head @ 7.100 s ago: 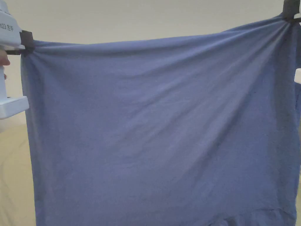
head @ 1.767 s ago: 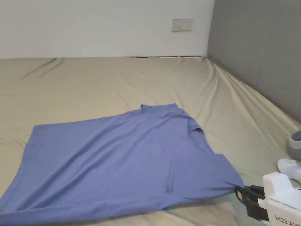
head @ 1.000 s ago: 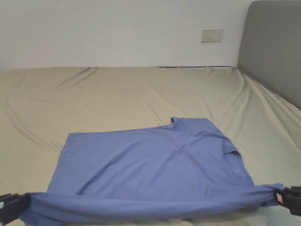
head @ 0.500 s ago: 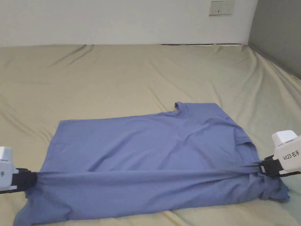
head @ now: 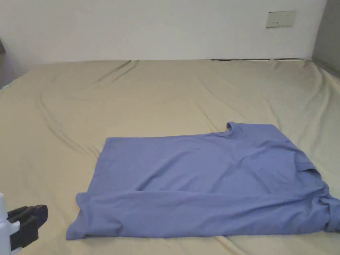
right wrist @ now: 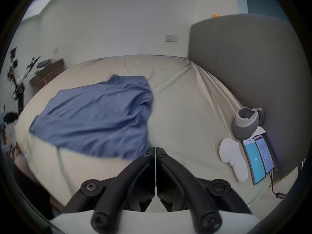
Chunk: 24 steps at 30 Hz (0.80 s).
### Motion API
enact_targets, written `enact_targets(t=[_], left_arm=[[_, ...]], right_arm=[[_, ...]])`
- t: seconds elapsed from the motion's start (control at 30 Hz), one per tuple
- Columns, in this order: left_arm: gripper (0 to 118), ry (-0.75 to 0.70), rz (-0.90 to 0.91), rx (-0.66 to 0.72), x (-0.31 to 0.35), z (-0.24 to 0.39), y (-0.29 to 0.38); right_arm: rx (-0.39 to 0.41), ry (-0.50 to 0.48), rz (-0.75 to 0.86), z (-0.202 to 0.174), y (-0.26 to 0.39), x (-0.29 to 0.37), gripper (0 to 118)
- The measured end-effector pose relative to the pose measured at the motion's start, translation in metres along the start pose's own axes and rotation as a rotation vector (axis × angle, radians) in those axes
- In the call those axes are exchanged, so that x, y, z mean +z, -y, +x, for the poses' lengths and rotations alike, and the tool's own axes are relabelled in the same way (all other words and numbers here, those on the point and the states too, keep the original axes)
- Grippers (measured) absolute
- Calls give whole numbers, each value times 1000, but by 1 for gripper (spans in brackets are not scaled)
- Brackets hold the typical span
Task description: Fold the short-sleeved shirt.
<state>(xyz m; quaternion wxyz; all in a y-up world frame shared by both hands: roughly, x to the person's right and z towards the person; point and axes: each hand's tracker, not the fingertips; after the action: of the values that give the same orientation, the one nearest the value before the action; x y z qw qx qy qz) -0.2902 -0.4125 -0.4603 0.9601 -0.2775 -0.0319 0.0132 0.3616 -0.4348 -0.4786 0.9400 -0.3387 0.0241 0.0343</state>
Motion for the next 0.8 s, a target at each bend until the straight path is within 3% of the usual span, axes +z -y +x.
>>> enact_targets(t=[0.1, 0.23, 0.3, 0.33, 0.43, 0.47, 0.5, 0.53, 0.57, 0.6, 0.63, 0.67, 0.7, 0.73, 0.8], left_arm=[[0, 129, -105, 45, 1, 11, 18], [2, 27, -124, -32, -42, 12, 30], [17, -14, -103, 39, -67, 6, 26], [17, -10, -125, 68, -83, 2, 24], [101, 12, -245, 139, -124, 0, 26], [101, 18, -252, 148, -135, 2, 28], [92, 20, -281, 146, -142, 4, 32], [73, 7, -319, 152, -153, 4, 36], [63, -35, -303, 158, -154, 2, 39], [62, -22, -207, 133, -148, 5, 35], [45, -21, -236, 104, -144, 10, 32], [15, 42, -257, 99, -143, 10, 32], [8, 84, -243, 125, -140, 13, 31], [8, 16, -263, 39, -139, 22, 31], [8, 39, -225, -35, -133, 29, 28]], right_arm=[[28, -37, -11, -19, 20, 13, 1], [-3, -92, -19, -40, 25, 15, 1], [13, -103, -11, -49, 22, 13, 1], [21, -103, -6, -53, 22, 12, 1], [26, -119, -15, -57, 19, 7, 1], [28, -126, -20, -58, 18, 6, 1], [30, -123, -20, -58, 19, 5, 1], [29, -119, -22, -55, 20, 3, 1], [27, -114, -25, -53, 20, 1, 1], [25, -114, -32, -51, 21, 0, 1], [23, -111, -37, -49, 22, -2, 1], [21, -107, -40, -45, 25, -3, 1], [20, -104, -45, -42, 26, -5, 1], [16, -104, -53, -40, 27, -8, 1], [2, -95, -64, -36, 30, -12, 1]])
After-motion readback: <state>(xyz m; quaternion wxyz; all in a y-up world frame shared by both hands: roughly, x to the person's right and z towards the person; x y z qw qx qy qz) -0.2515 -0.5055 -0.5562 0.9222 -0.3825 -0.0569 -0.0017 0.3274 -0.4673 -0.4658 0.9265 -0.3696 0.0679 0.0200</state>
